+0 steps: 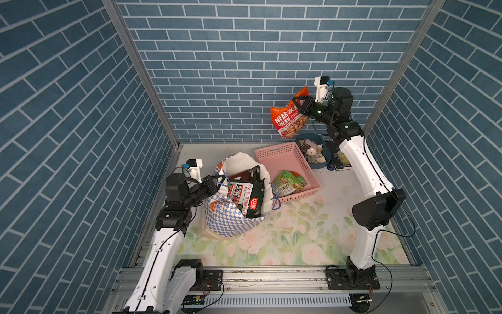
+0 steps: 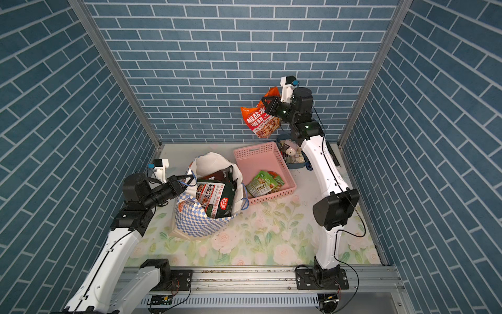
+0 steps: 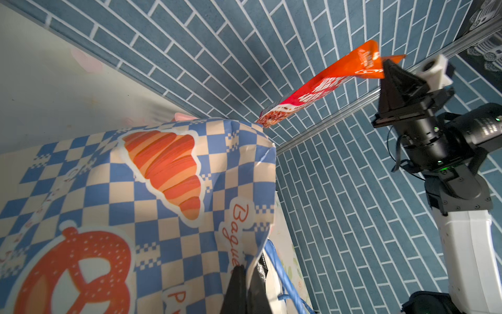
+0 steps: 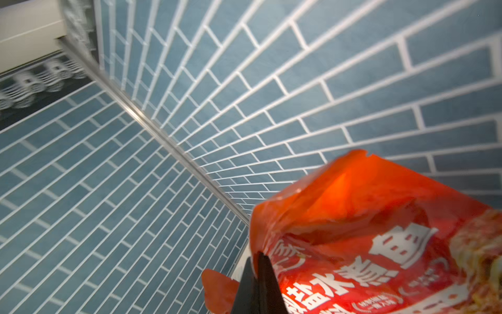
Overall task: Place the condiment packets inside the bag
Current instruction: Pick up the condiment packet from the storage box, then place the condiment packet in the paper bag.
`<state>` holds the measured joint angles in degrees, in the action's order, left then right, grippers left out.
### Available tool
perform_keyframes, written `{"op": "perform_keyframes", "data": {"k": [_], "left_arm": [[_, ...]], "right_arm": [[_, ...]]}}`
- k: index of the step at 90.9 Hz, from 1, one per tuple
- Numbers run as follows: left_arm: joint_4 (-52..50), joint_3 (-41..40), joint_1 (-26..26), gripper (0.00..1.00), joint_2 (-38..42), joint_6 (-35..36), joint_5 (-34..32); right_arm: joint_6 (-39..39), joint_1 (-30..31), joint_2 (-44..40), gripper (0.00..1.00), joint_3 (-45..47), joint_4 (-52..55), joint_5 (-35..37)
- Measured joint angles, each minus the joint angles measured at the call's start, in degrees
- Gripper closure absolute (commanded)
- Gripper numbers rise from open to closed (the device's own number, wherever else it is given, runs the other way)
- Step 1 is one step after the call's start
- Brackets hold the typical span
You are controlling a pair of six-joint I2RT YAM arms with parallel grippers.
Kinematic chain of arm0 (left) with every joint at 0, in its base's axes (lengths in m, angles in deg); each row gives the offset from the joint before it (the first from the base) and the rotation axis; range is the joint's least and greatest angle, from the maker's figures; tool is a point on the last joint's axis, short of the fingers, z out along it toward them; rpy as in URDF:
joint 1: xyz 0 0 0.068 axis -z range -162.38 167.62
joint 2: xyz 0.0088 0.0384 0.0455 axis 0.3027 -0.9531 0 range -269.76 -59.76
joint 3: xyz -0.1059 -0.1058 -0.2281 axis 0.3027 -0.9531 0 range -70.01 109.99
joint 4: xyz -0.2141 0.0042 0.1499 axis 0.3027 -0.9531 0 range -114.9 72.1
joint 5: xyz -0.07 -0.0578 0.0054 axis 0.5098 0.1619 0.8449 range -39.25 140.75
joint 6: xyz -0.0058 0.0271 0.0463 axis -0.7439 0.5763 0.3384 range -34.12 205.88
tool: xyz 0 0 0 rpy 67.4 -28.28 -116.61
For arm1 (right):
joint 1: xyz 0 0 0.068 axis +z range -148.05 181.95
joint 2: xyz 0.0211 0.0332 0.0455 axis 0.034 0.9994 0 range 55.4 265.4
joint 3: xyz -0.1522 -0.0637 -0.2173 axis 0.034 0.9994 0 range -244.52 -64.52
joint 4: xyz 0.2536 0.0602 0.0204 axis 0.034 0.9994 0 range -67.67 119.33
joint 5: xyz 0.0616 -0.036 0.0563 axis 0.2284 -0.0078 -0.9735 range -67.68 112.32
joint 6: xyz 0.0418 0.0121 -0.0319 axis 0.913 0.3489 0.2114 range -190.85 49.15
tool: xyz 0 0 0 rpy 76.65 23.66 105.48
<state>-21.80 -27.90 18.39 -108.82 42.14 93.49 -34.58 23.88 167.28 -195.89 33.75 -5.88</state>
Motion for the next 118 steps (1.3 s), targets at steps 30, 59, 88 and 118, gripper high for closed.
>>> {"op": "perform_keyframes", "data": {"k": [30,59,88,118], "left_arm": [[0.1,0.0,0.0,1.00,0.0,-1.5,0.4],[-0.1,0.0,0.0,1.00,0.0,-1.6,0.4],[-0.1,0.0,0.0,1.00,0.0,-1.6,0.4],[-1.6,0.0,0.0,1.00,0.0,-1.4,0.2]], "right_arm": [[-3.7,10.0,-4.3,1.00,-0.9,-3.4,-15.0],[-3.8,14.5,-14.4,1.00,10.4,-8.8,-22.3],[-4.2,20.8,-17.2,1.00,17.3,-12.3,-25.1],[-5.7,22.1,-17.3,1.00,27.0,-14.5,-31.3]]}}
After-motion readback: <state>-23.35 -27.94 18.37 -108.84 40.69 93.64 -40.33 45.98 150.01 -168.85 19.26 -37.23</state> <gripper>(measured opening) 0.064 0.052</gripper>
